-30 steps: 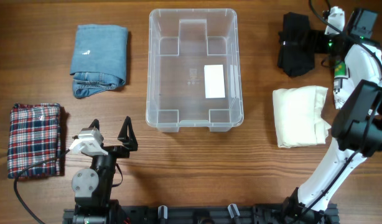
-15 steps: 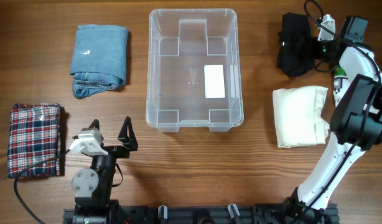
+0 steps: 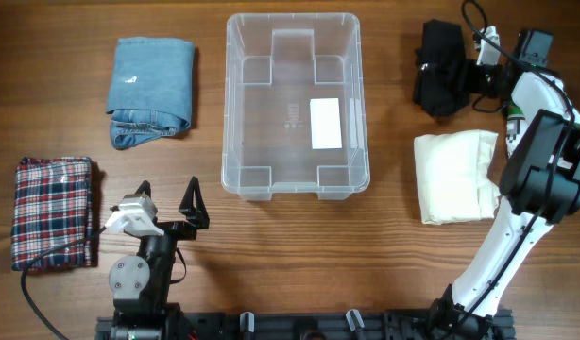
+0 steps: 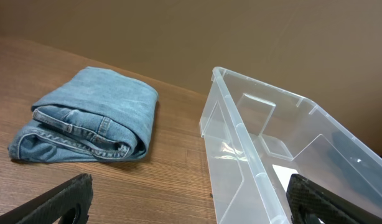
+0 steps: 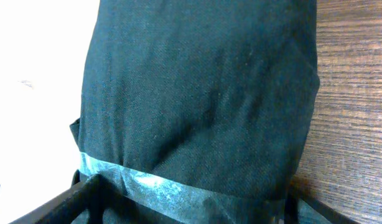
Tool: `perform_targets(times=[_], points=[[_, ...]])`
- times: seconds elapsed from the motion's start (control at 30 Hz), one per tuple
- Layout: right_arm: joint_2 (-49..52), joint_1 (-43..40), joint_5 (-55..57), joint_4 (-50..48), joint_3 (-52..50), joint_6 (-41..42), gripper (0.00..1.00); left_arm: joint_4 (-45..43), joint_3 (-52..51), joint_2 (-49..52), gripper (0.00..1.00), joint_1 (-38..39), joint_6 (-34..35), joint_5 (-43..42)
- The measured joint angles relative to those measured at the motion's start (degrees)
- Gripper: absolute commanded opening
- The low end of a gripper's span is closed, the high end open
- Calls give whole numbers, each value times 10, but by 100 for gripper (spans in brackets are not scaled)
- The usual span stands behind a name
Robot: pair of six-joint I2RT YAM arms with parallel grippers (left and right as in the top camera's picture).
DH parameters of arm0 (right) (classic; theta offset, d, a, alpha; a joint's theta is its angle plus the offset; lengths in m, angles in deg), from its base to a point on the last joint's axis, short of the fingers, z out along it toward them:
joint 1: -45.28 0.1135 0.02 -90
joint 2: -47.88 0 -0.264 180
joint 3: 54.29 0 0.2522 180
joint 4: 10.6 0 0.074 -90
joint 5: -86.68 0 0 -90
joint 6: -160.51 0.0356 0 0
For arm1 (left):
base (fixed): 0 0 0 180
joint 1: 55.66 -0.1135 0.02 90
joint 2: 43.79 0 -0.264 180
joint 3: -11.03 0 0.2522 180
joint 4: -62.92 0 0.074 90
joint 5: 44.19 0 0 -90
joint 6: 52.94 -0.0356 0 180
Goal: Pack container
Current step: 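Carry the black garment with the right gripper into the bin and release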
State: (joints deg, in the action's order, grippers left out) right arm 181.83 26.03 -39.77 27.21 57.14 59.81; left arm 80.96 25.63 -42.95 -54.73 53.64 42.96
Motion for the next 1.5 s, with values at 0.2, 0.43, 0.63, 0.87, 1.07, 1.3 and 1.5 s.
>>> perform_targets(times=[0.2,0.43,0.63,0.87,1.07,1.3,1.5], points=[[1,1,-7,-5,0,62,43,0,0,0,100,0,0,0],[-16,5,-7,-2,0,123,16,0,0,0,100,0,0,0],[-129,7,-14,3,0,157,17,0,0,0,100,0,0,0],[-267,40,-63,31,0,206,17,0,0,0,100,0,0,0],[-305,177,-45,100,0,223,18,0,0,0,100,0,0,0],[-305,374,206,147,0,251,18,0,0,0,100,0,0,0],[-300,422,341,134,0,289,18,0,0,0,100,0,0,0]])
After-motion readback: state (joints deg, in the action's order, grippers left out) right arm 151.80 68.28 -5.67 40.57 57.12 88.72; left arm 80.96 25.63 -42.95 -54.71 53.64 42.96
